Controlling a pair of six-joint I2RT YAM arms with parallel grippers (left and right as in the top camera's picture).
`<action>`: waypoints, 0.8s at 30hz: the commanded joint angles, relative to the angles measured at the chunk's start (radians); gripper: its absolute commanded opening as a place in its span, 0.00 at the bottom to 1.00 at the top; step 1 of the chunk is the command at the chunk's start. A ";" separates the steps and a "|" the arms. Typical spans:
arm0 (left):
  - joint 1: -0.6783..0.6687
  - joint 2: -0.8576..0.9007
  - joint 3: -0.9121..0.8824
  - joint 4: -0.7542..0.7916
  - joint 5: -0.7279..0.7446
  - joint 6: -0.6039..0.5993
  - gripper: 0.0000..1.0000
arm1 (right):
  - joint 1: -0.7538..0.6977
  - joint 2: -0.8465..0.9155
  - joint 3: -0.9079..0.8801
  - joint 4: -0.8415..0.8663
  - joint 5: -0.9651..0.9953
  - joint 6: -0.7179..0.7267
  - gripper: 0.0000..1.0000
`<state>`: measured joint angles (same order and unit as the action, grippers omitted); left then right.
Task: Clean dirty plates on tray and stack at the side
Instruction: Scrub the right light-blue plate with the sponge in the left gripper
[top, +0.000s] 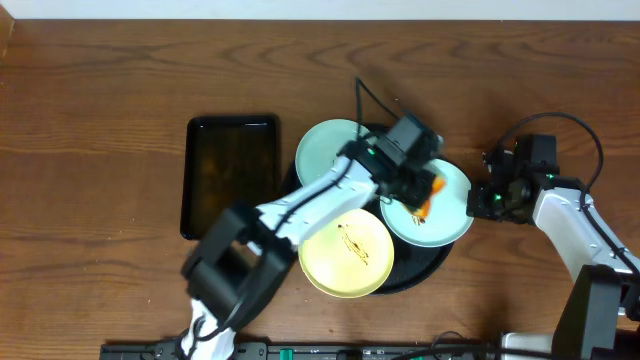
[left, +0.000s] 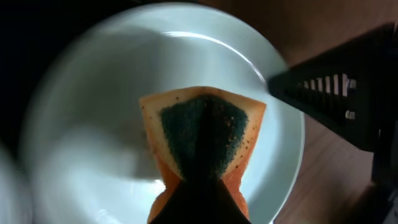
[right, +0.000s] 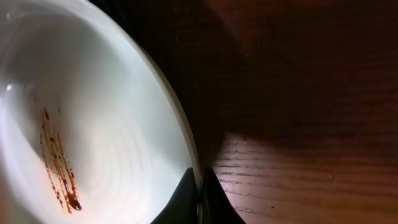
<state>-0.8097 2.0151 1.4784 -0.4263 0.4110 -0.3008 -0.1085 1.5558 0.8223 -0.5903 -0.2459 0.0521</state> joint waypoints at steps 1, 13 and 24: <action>-0.028 0.056 0.022 0.024 0.083 -0.069 0.08 | -0.014 0.009 0.011 -0.004 0.032 -0.001 0.01; -0.014 0.118 0.019 -0.025 -0.264 -0.115 0.07 | -0.014 0.009 0.011 -0.008 0.032 0.003 0.01; 0.027 -0.005 0.022 -0.081 -0.175 -0.111 0.07 | -0.014 0.009 0.011 -0.012 0.032 0.003 0.01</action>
<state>-0.7792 2.0983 1.4895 -0.4801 0.2337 -0.4381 -0.1085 1.5558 0.8238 -0.5953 -0.2478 0.0525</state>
